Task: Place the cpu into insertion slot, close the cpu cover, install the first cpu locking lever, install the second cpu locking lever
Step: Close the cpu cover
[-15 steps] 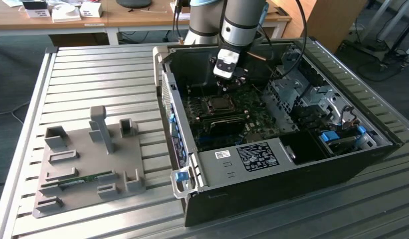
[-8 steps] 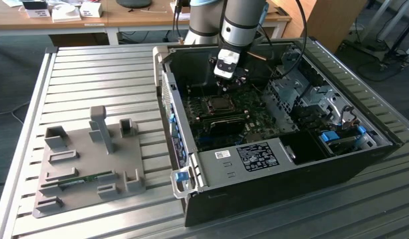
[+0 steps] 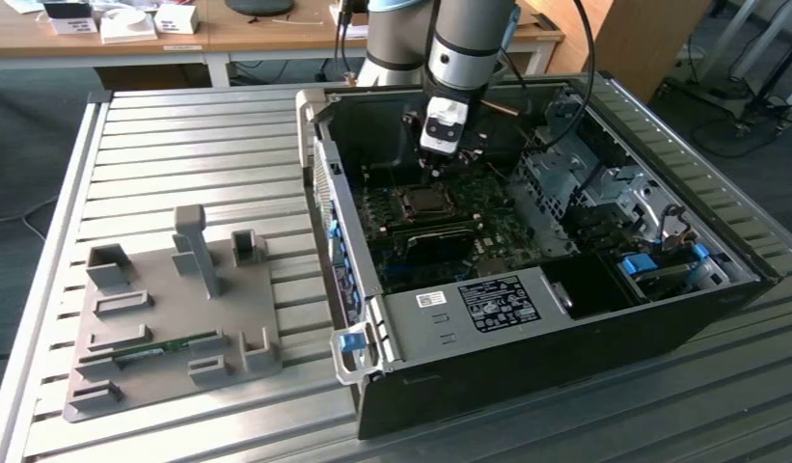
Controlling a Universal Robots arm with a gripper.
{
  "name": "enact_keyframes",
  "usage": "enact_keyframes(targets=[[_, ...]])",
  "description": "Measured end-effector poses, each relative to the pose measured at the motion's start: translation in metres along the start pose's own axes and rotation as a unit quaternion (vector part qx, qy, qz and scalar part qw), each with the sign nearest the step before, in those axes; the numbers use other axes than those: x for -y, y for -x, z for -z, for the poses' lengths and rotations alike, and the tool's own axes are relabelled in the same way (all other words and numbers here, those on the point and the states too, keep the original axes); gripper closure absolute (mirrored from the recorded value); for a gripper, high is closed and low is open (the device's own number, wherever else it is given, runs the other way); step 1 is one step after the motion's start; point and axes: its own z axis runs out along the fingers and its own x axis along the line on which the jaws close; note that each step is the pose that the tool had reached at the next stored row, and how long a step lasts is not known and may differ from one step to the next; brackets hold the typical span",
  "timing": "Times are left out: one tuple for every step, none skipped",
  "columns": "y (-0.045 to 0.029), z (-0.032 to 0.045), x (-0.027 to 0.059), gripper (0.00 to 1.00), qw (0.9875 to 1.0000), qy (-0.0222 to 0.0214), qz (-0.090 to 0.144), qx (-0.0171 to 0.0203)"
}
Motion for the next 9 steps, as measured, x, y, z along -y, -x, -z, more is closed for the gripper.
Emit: enact_keyframes(targets=[[0.0,0.0,0.0,0.89,1.0,0.0,0.0,0.0],[0.0,0.0,0.0,0.89,1.0,-0.0001,0.0,0.0],[0.0,0.0,0.0,0.89,1.0,-0.0001,0.0,0.0],[0.0,0.0,0.0,0.89,1.0,0.0,0.0,-0.0001],[0.0,0.0,0.0,0.89,1.0,-0.0001,0.0,-0.0001],[0.0,0.0,0.0,0.89,1.0,0.0,0.0,-0.0001],[0.0,0.0,0.0,0.89,1.0,-0.0001,0.001,-0.0001],[0.0,0.0,0.0,0.89,1.0,-0.0002,0.003,-0.0001],[0.0,0.0,0.0,0.89,0.9999,-0.0005,0.011,-0.0003]])
